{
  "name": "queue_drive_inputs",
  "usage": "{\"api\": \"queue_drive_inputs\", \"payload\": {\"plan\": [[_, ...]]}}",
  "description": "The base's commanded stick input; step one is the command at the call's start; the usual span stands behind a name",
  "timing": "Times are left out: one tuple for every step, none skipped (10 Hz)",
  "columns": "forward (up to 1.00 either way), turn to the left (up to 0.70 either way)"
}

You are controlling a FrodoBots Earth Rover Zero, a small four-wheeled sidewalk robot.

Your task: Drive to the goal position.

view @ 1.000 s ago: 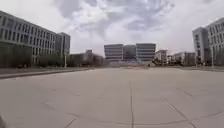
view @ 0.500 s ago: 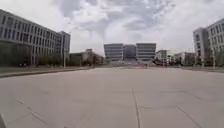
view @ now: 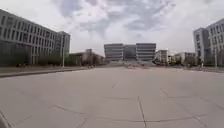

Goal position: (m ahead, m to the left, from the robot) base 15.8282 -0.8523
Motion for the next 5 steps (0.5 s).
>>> {"api": "queue_drive_inputs", "payload": {"plan": [[0.70,0.00],[0.70,0.00],[0.70,0.00],[0.70,0.00],[0.70,0.00]]}}
